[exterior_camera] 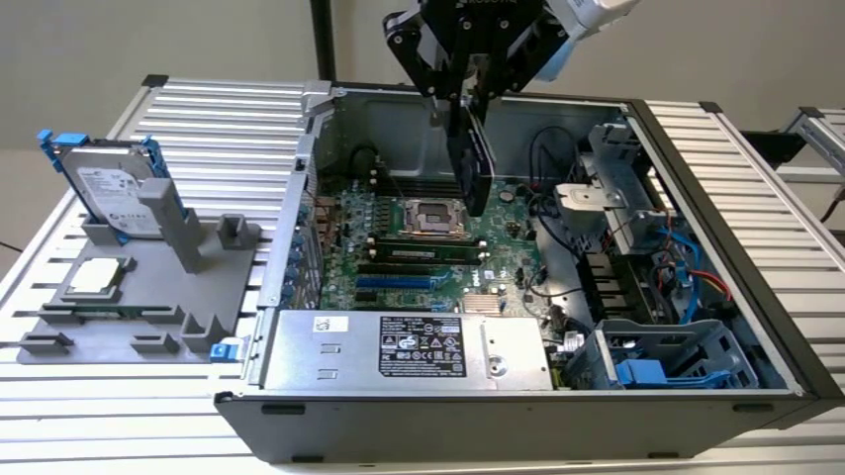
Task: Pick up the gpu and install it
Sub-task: 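Insert the gpu into the slot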
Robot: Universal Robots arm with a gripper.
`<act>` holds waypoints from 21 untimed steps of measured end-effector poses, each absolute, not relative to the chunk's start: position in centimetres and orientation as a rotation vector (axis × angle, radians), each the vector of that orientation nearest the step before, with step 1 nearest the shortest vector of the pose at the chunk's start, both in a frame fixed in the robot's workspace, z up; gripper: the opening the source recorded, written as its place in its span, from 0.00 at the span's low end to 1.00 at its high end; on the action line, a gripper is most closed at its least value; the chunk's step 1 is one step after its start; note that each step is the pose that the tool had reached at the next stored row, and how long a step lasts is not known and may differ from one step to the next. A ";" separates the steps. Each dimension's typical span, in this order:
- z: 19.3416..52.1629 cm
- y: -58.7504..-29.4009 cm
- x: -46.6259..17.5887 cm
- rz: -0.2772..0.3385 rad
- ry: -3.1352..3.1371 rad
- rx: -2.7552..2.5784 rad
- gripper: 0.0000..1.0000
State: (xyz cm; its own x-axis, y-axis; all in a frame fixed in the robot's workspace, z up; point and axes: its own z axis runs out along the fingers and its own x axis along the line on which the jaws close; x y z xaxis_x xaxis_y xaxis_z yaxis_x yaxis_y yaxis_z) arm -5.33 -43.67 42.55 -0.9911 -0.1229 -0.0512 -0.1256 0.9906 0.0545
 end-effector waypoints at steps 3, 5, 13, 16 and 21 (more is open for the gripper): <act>42.5 -43.7 -5.3 0.090 3.085 -0.230 0.00; 42.5 -43.7 -5.3 0.091 3.083 -0.257 0.00; 42.5 -43.7 -5.3 0.093 3.074 -0.362 0.00; 42.5 -43.7 -5.3 0.094 3.070 -0.401 0.00; 42.5 -43.7 -5.3 0.096 3.063 -0.464 0.00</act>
State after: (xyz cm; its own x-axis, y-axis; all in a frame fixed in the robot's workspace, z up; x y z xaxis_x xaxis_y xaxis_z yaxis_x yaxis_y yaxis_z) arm -5.33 -43.67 42.55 -0.9543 -0.2945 -0.0512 -0.2971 0.9533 0.0546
